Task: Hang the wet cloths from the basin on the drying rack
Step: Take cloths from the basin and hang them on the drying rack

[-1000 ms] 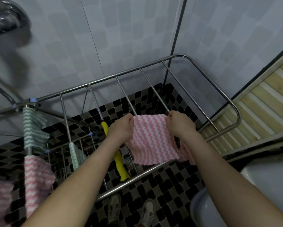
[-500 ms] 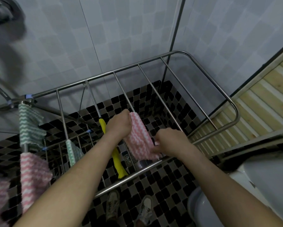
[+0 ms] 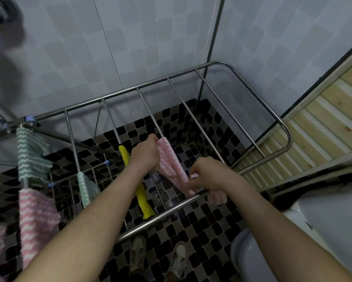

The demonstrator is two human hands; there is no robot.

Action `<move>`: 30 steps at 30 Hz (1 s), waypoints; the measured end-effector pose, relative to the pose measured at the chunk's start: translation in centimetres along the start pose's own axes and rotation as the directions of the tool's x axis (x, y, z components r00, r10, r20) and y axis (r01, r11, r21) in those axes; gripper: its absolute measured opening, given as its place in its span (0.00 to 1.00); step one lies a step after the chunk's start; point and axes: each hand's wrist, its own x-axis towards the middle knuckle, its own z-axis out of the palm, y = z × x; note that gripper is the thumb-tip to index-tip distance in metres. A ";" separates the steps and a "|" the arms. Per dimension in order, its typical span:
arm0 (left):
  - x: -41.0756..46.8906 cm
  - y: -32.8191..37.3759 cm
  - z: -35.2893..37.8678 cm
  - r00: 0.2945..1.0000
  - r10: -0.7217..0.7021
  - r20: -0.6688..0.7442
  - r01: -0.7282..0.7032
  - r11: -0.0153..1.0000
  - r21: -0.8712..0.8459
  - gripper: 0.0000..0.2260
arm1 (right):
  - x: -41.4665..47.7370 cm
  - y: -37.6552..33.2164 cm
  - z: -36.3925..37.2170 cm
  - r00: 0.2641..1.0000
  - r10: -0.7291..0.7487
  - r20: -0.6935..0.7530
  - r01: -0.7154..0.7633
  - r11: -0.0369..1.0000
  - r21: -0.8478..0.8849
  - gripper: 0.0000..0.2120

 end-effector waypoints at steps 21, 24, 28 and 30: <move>-5.7 5.1 -0.8 0.944 0.295 0.145 -0.117 0.715 -0.689 0.14 | -6.3 1.2 -7.4 0.997 -0.016 0.076 -0.023 0.876 0.482 0.14; -9.0 7.1 -1.3 0.789 0.492 0.369 -0.038 0.638 -0.769 0.11 | -8.1 1.8 -8.7 0.997 -0.077 -0.022 0.071 0.722 0.688 0.09; -11.3 8.3 -0.9 0.804 0.500 0.321 -0.002 0.543 -0.840 0.09 | -8.6 1.8 -9.2 0.970 -0.003 -0.241 0.212 0.488 0.847 0.06; -11.6 8.4 -1.5 0.840 0.474 0.264 0.001 0.485 -0.875 0.10 | -8.3 1.4 -9.2 0.936 0.069 -0.345 0.272 0.480 0.834 0.07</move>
